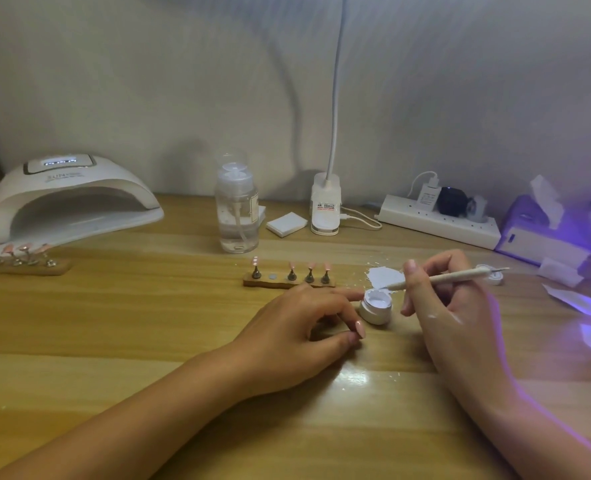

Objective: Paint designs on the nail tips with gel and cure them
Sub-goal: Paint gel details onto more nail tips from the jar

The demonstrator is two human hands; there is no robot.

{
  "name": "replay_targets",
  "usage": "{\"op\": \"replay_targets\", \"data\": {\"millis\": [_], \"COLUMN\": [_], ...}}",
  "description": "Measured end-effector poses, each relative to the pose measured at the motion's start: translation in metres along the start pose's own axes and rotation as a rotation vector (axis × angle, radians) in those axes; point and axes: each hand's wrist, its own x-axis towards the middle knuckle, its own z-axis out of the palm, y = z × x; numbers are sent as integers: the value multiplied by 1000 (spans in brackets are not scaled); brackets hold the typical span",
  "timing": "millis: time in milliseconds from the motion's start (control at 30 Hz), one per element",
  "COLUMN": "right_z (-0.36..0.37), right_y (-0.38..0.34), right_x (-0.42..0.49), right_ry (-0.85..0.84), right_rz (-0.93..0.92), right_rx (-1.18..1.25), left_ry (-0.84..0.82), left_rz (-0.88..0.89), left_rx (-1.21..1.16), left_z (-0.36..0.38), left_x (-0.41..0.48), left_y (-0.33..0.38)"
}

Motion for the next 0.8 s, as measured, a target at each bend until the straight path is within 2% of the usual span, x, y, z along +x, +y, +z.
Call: {"op": "replay_targets", "data": {"millis": [100,200,333,433,567,800], "right_z": [-3,-3,2,9,15,18], "right_y": [-8,-18,-21,-21,-26,-23], "right_x": [-4,-6,-8,-15,-20,-19], "right_ry": [19,-10,0,-52,-164,-140], "right_rz": [-13,11,239,396,417,405], "right_rx": [190,259,392,472,446,346], "left_ry": [18,50,120,119,139,135], "left_rz": [-2,-24,-3,-10,-30,-1], "left_rx": [-57,-94,-58,-15,-71,-121], "left_z": [-1,-1,-2,-2,-1,1], "left_x": [0,0,1,2,3,4], "left_y": [-2,-2,-3,-5,-8,-8]}}
